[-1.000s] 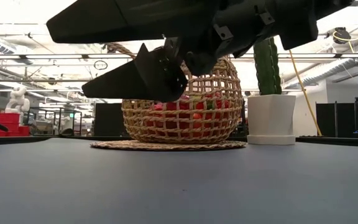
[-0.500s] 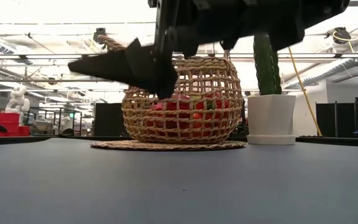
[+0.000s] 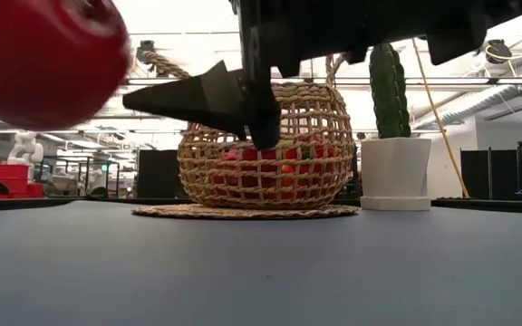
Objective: Build produce basket
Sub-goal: Put the apple into the basket
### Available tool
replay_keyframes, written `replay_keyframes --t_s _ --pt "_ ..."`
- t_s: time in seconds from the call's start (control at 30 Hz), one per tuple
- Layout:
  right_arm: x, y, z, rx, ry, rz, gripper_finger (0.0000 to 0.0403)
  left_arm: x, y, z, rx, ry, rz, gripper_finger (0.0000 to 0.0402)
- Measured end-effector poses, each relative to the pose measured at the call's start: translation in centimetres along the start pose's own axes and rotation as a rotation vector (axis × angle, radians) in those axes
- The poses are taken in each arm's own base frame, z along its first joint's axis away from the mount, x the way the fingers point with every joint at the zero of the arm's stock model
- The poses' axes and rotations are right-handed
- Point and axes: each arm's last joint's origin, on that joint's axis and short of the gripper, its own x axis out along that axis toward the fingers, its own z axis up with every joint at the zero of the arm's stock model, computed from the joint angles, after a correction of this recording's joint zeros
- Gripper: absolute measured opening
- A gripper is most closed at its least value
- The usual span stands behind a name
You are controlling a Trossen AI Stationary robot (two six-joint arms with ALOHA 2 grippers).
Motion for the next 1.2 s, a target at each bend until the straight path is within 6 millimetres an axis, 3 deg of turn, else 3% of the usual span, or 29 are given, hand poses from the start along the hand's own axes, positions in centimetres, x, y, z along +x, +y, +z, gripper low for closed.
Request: replay_keyframes --t_s 0.27,0.4,0.63,0.93,1.1,1.2 --pt "-0.2 0.5 -0.1 0.009 -0.05 -0.019 0.0364 1.2 1.8 0.7 0.017 0.007 0.058 0.0341" --pt "-0.3 0.1 -0.2 0.026 -0.079 -0.112 0.0364 1.9 2.6 1.3 0.031 -0.011 0.067 0.0341" --pt "-0.4 0.1 -0.3 -0.005 -0.107 -0.17 0.0351 2.4 3.3 1.8 0.145 -0.019 0.084 0.0343" --pt "-0.7 0.4 -0.8 -0.039 -0.125 -0.269 0.0309 2.8 4.1 2.6 0.116 -0.022 0.057 0.0394" --pt "-1.7 0.9 0.0 -0.126 -0.063 -0.315 0.0307 2.5 4.0 2.3 0.152 0.01 -0.01 0.0379" --pt "-3.2 2.1 1.8 -0.182 -0.045 -0.339 0.0306 1.5 4.6 2.9 0.116 -0.025 -0.01 0.0372"
